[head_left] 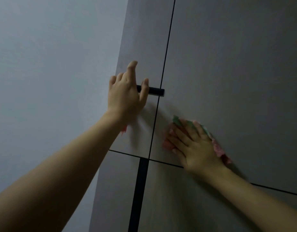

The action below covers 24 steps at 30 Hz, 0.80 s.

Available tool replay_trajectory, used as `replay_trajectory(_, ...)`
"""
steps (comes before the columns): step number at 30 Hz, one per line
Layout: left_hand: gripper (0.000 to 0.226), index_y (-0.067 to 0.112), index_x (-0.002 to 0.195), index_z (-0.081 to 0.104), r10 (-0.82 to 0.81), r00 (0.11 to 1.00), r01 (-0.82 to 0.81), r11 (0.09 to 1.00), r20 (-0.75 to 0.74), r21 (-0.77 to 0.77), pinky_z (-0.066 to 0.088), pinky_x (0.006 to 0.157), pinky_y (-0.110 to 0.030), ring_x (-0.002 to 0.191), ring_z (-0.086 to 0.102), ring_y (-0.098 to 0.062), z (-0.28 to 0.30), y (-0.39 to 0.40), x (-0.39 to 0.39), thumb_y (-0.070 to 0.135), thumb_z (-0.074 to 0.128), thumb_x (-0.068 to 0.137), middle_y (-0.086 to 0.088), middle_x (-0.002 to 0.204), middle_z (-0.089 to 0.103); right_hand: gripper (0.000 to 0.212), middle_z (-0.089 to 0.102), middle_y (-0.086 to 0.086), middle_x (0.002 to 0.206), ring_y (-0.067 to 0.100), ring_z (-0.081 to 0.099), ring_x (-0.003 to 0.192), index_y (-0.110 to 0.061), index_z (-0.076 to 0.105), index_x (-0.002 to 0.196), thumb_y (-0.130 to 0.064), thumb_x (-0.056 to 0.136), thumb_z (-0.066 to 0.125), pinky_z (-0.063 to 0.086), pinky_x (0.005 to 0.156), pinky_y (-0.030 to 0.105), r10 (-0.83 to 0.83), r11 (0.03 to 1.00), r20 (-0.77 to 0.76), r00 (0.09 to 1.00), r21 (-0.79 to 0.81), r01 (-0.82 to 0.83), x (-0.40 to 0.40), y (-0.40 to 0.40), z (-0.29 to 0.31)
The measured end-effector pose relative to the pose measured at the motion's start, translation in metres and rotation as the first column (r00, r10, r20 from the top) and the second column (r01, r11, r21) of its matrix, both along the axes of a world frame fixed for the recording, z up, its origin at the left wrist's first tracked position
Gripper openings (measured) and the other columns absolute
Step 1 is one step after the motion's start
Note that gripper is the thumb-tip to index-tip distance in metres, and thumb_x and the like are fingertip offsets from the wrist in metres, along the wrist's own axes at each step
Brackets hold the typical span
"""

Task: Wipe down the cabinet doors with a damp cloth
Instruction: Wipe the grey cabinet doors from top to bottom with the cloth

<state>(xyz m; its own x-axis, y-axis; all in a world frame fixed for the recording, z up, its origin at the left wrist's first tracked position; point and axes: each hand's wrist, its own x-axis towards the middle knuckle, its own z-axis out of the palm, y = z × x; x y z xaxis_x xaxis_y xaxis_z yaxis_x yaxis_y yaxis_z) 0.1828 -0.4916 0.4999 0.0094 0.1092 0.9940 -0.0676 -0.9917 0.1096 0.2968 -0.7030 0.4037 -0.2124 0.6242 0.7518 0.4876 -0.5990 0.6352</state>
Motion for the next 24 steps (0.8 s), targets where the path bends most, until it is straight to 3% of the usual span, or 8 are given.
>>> replay_trajectory(3, 0.059, 0.009, 0.14, 0.035, -0.045, 0.997, 0.044, 0.999, -0.057, -0.011, 0.026, 0.09, -0.032, 0.097, 0.056, -0.027, -0.001, -0.002, -0.005, 0.045, 0.029, 0.094, -0.006, 0.092, 0.061, 0.046, 0.035, 0.004, 0.149, 0.03, 0.033, 0.136, -0.022, 0.039, 0.141, -0.039, 0.1, 0.027, 0.016, 0.115, 0.047, -0.108, 0.993, 0.0, 0.994, 0.041, 0.108, 0.003, -0.051, 0.019)
replay_trajectory(5, 0.063, 0.01, 0.14, 0.035, -0.029, 0.997, 0.028, 0.999, -0.07, -0.02, 0.028, 0.094, -0.036, 0.103, 0.055, -0.029, -0.002, -0.007, -0.01, 0.049, 0.025, 0.091, -0.01, 0.103, 0.063, 0.053, 0.032, 0.005, 0.151, 0.03, 0.028, 0.138, -0.024, 0.028, 0.146, -0.038, 0.095, 0.03, 0.013, 0.116, 0.046, -0.142, 0.968, -0.091, 0.986, 0.194, 0.157, -0.002, -0.054, 0.038)
replay_trajectory(8, 0.063, 0.01, 0.137, 0.041, -0.005, 0.998, 0.005, 1.0, -0.068, -0.004, 0.027, 0.097, -0.037, 0.105, 0.053, -0.027, -0.01, -0.03, -0.01, 0.049, 0.024, 0.09, -0.01, 0.109, 0.06, 0.054, 0.03, 0.006, 0.153, 0.034, 0.025, 0.141, -0.02, 0.029, 0.148, -0.037, 0.096, 0.027, 0.009, 0.116, 0.049, -0.119, 0.869, -0.184, 0.976, 0.456, 0.192, -0.011, -0.011, 0.05)
replay_trajectory(11, 0.054, 0.012, 0.132, 0.045, -0.025, 0.998, 0.03, 0.996, -0.064, 0.086, 0.028, 0.098, -0.037, 0.101, 0.05, -0.024, -0.019, -0.063, 0.002, 0.044, 0.03, 0.092, -0.006, 0.104, 0.056, 0.05, 0.031, 0.006, 0.153, 0.036, 0.027, 0.141, -0.02, 0.034, 0.147, -0.038, 0.102, 0.021, 0.013, 0.114, 0.052, -0.12, 0.961, -0.139, 0.983, 0.231, 0.15, -0.009, 0.009, 0.044)
replay_trajectory(14, 0.049, 0.014, 0.128, 0.049, -0.033, 0.995, 0.046, 0.99, -0.092, 0.137, 0.026, 0.099, -0.038, 0.101, 0.049, -0.024, -0.019, -0.093, 0.015, 0.042, 0.034, 0.091, -0.006, 0.106, 0.055, 0.049, 0.029, 0.002, 0.153, 0.031, 0.025, 0.141, -0.024, 0.038, 0.143, -0.042, 0.102, 0.018, 0.011, 0.116, 0.046, -0.119, 0.993, -0.032, 0.992, -0.009, 0.119, 0.003, -0.043, 0.046)
replay_trajectory(18, 0.047, 0.012, 0.125, 0.053, -0.111, 0.989, 0.127, 0.976, -0.097, 0.178, 0.025, 0.107, -0.04, 0.111, 0.05, -0.026, -0.009, -0.125, 0.026, 0.037, 0.036, 0.089, -0.008, 0.116, 0.057, 0.055, 0.031, 0.008, 0.153, 0.033, 0.029, 0.138, -0.026, 0.021, 0.148, -0.039, 0.095, 0.029, 0.008, 0.116, 0.042, -0.21, 0.941, -0.109, 0.972, 0.247, 0.231, 0.012, -0.119, 0.069)
replay_trajectory(22, 0.056, 0.01, 0.129, 0.051, -0.256, 0.957, 0.263, 0.964, -0.138, 0.04, 0.031, 0.104, -0.038, 0.119, 0.043, -0.026, 0.001, -0.137, 0.036, 0.036, 0.031, 0.083, -0.011, 0.129, 0.051, 0.054, 0.037, 0.01, 0.151, 0.038, 0.03, 0.137, -0.019, 0.031, 0.148, -0.038, 0.097, 0.028, 0.011, 0.115, 0.048, -0.157, 0.765, -0.19, 0.969, 0.597, 0.241, 0.006, -0.085, 0.055)
replay_trajectory(24, 0.058, 0.008, 0.128, 0.052, -0.278, 0.952, 0.28, 0.96, -0.126, -0.001, 0.032, 0.103, -0.039, 0.12, 0.041, -0.027, -0.003, -0.14, 0.043, 0.035, 0.029, 0.082, -0.012, 0.131, 0.049, 0.051, 0.041, 0.009, 0.148, 0.038, 0.028, 0.137, -0.018, 0.033, 0.145, -0.039, 0.1, 0.021, 0.008, 0.115, 0.049, -0.154, 0.854, -0.151, 0.976, 0.476, 0.209, 0.006, -0.069, 0.023)
